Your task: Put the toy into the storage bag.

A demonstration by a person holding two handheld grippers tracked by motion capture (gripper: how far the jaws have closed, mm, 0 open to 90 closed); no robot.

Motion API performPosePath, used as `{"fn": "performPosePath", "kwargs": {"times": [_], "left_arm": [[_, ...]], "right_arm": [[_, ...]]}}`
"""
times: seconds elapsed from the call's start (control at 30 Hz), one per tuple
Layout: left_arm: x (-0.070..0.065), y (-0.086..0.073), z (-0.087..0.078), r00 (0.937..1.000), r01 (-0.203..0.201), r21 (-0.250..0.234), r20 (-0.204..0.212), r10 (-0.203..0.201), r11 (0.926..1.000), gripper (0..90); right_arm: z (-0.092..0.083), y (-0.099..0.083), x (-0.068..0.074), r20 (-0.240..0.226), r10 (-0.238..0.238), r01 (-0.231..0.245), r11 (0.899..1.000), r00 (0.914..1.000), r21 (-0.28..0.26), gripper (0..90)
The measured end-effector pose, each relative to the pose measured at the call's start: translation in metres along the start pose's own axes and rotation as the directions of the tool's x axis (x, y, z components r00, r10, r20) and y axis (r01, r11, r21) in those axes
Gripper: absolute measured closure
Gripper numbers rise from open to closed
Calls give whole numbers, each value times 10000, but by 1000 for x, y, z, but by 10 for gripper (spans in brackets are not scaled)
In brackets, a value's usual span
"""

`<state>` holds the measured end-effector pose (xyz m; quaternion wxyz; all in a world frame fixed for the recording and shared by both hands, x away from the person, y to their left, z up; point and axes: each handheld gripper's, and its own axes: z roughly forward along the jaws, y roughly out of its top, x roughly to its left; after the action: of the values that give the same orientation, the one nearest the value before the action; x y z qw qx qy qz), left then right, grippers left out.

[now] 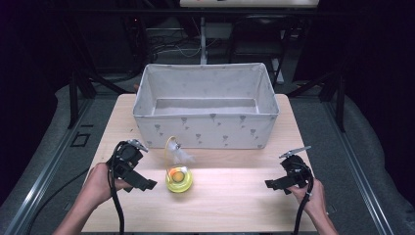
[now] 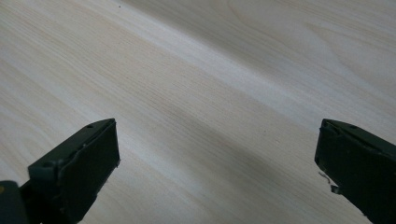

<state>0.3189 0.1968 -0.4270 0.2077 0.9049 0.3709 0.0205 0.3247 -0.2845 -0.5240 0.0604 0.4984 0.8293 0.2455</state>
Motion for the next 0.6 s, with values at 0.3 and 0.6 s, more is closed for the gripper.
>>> {"fn": "performPosePath", "kwargs": {"times": [0.3, 0.6], "left_arm": [[-2, 25, -8, 9989, -479, 407, 23, 478, 9980, 2], [-7, 46, -12, 9959, -894, 745, -63, 901, 9932, 5]], "right_arm": [[-1, 0, 0, 21, -73, 73, 10000, 10000, 49, 0], [-1, 0, -1, -26, -109, 109, 9999, 9999, 107, 0]]}}
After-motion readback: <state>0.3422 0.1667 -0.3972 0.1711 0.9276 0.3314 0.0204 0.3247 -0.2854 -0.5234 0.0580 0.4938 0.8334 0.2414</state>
